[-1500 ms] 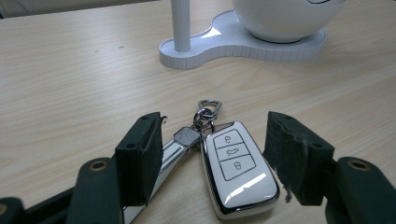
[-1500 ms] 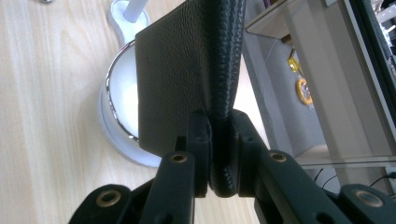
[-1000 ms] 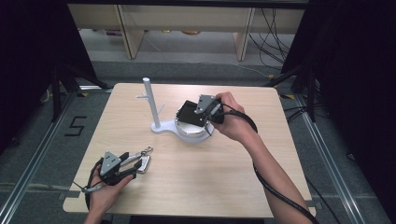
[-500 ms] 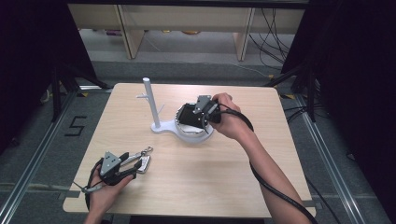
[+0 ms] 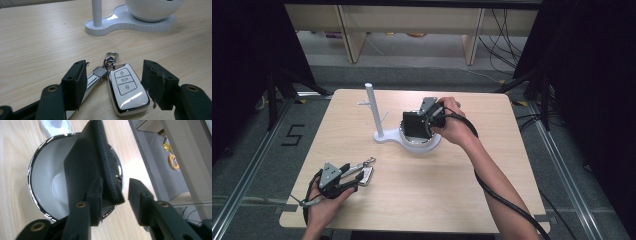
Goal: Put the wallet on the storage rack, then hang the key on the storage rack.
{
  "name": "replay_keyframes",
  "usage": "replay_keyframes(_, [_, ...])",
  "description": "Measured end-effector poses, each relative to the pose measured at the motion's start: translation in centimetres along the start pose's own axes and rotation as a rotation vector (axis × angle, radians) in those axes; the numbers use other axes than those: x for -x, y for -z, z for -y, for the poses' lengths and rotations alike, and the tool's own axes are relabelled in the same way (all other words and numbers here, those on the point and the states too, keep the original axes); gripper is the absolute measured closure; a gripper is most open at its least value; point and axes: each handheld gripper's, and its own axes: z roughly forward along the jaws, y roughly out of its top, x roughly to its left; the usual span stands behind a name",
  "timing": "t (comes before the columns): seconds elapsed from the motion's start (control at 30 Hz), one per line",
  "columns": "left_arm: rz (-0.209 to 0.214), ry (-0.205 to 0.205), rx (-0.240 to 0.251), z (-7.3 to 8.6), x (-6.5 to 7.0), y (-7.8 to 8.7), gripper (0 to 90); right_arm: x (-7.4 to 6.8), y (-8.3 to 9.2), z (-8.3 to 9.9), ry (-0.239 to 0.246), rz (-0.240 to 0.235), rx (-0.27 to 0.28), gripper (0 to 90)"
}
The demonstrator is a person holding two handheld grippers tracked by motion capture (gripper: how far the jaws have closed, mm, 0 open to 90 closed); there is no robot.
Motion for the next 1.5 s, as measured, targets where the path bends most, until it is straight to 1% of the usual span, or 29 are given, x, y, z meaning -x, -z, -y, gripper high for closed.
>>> replay_keyframes(0.2, [-0.002,-0.002,-0.003,-0.1,0.1,0.0,36.4,0.4,0.9,0.4,-0.032,0.034,0.01,58.8])
replay_keyframes(0.3, [-0.001,-0.004,0.0,-0.1,0.1,0.0,36.4,0.5,1.4,0.8,-0.076,0.038,0.027,56.4])
replay_keyframes(0.43, [-0.004,-0.001,-0.004,-0.2,0.2,0.1,36.2,0.5,2.3,1.7,-0.14,0.027,0.042,53.2])
replay_keyframes(0.5, [-0.002,0.005,-0.001,-0.3,0.3,0.0,36.0,0.6,2.9,2.4,-0.18,0.031,0.048,51.3])
replay_keyframes(0.53, [0.008,-0.001,0.004,-0.3,0.2,-0.2,35.8,0.6,3.2,2.9,-0.214,0.031,0.05,50.3])
replay_keyframes(0.6, [0.0,0.01,-0.005,-0.4,0.3,-0.2,35.3,0.6,3.7,3.9,-0.264,0.02,0.055,48.2])
replay_keyframes(0.67, [0.011,0.005,0.01,-0.6,0.3,-0.5,35.1,0.4,4.1,5.1,-0.307,0.016,0.05,47.0])
replay_keyframes(0.7, [0.011,0.004,0.008,-0.7,0.3,-0.5,34.9,0.2,4.3,5.9,-0.341,0.011,0.048,47.4])
replay_keyframes(0.73, [0.017,-0.002,0.011,-0.7,0.3,-0.6,34.9,0.1,4.3,6.4,-0.36,0.005,0.056,49.8])
replay_keyframes(0.77, [0.019,0.003,0.014,-0.8,0.3,-0.7,34.8,0.0,4.5,7.2,-0.388,-0.02,0.058,51.8])
replay_keyframes(0.8, [0.016,0.008,0.018,-0.9,0.4,-0.7,34.7,0.0,4.5,8.0,-0.399,-0.038,0.059,52.6])
replay_keyframes(0.83, [0.001,0.02,0.014,-0.9,0.5,-0.6,34.7,-0.1,4.6,8.7,-0.416,-0.054,0.055,53.3])
replay_keyframes(0.87, [0.0,0.019,0.015,-1.0,0.5,-0.7,34.6,-0.4,4.6,9.4,-0.419,-0.043,0.057,53.4])
replay_keyframes(0.9, [0.001,0.023,0.019,-1.1,0.5,-0.7,34.6,-0.9,4.8,9.8,-0.485,-0.061,0.05,53.3])
replay_keyframes(0.93, [0.001,0.023,0.021,-1.1,0.5,-0.7,34.6,-1.1,4.8,10.5,-0.5,-0.078,0.053,52.5])
replay_keyframes(0.97, [-0.001,0.022,0.022,-1.2,0.5,-0.7,34.6,-1.6,5.0,11.2,-0.535,-0.079,0.047,51.1])
replay_keyframes(1.0, [-0.001,0.02,0.025,-1.2,0.5,-0.7,34.6,-1.8,5.0,11.7,-0.546,-0.078,0.047,49.4])
replay_keyframes(1.07, [-0.006,0.019,0.029,-1.2,0.4,-0.7,34.7,-2.9,5.4,13.2,-0.629,-0.101,0.05,47.4])
replay_keyframes(1.1, [0.001,0.015,0.041,-1.2,0.4,-0.8,35.0,-3.3,5.4,13.6,-0.654,-0.116,0.057,46.0])
replay_keyframes(1.13, [-0.006,0.014,0.033,-1.3,0.4,-0.6,35.2,-3.8,5.5,14.2,-0.684,-0.117,0.064,44.9])
replay_keyframes(1.17, [-0.004,0.013,0.039,-1.4,0.3,-0.6,35.3,-4.4,5.6,14.9,-0.671,-0.107,0.075,45.3])
replay_keyframes(1.23, [-0.005,0.011,0.045,-1.4,0.3,-0.6,35.9,-5.1,5.8,15.6,-0.693,-0.109,0.096,46.6])
replay_keyframes(1.27, [-0.007,0.008,0.043,-1.4,0.3,-0.6,36.3,-5.6,6.1,15.9,-0.726,-0.106,0.1,47.2])
replay_keyframes(1.3, [-0.011,0.009,0.038,-1.4,0.3,-0.5,36.8,-5.9,6.1,16.2,-0.727,-0.098,0.113,47.7])
replay_keyframes(1.33, [-0.015,0.006,0.027,-1.4,0.4,-0.5,37.4,-5.9,6.1,16.4,-0.721,-0.096,0.118,48.6])
replay_keyframes(1.37, [-0.014,0.001,0.021,-1.4,0.3,-0.6,38.1,-6.1,6.2,16.6,-0.735,-0.089,0.116,49.9])
replay_keyframes(1.4, [-0.009,0.005,0.025,-1.4,0.3,-0.7,38.6,-6.0,6.4,16.7,-0.751,-0.088,0.113,52.9])
replay_keyframes(1.43, [-0.019,0.007,0.016,-1.5,0.3,-0.7,38.9,-6.0,6.5,16.8,-0.779,-0.076,0.125,55.4])
replay_keyframes(1.5, [-0.012,0.007,0.021,-1.7,0.4,-0.8,39.4,-5.8,6.6,17.2,-0.82,-0.067,0.113,56.5])
